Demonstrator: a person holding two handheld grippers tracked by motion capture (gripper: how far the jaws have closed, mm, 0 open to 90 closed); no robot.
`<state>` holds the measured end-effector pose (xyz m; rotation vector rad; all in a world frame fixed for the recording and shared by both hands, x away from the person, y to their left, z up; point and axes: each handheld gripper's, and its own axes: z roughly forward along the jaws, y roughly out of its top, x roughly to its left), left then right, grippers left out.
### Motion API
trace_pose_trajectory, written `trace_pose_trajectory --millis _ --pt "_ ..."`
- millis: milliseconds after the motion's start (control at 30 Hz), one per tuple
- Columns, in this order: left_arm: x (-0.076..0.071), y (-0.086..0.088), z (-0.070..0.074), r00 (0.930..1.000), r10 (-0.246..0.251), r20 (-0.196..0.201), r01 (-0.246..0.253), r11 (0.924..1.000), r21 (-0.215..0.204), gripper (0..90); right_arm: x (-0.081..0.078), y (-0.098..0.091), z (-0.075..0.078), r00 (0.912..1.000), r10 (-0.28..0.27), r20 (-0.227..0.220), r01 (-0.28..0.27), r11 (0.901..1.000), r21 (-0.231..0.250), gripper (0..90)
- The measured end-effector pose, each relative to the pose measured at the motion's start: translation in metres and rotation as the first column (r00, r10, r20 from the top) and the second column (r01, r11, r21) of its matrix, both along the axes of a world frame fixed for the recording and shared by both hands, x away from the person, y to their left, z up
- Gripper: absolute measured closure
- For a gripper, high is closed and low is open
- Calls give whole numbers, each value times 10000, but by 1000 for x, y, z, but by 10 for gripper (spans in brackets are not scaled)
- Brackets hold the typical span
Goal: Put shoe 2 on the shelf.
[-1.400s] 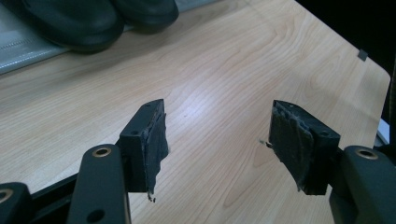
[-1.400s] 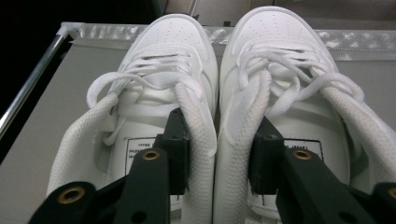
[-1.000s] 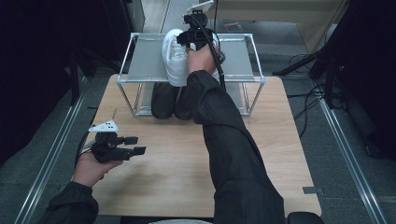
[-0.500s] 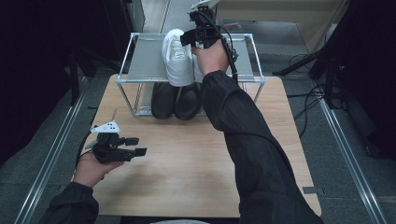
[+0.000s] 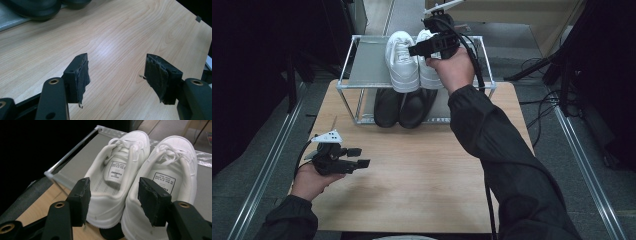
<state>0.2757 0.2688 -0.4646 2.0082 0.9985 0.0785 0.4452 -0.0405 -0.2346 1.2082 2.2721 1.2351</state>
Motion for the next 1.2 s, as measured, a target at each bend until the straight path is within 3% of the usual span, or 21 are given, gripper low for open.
trace_pose_trajectory --millis 333,467,667,733,1000,1200 --pt "2 -2 -1 10000 -36 -30 36 10000 31 364 -29 -20 -9 9971 759 38 -760 9967 290 429" --pt "2 -1 -1 10000 -17 -12 17 10000 47 364 -36 -27 -22 9928 1197 57 -1198 9893 838 434" --pt "2 -1 -2 10000 25 -47 -25 10000 66 364 -48 -33 -39 9831 1801 322 -1818 9814 619 418" --pt "3 -1 -2 10000 -22 -61 23 10000 94 364 -52 -36 -44 9774 2075 400 -2101 9744 804 410" --pt "2 -2 -3 10000 -28 -93 29 9999 127 360 -63 -44 -75 9683 2479 287 -2496 9631 1010 405" --pt "3 -2 -5 9999 -43 -136 44 9999 99 359 -68 -51 -107 9615 2732 291 -2748 9549 1123 397"
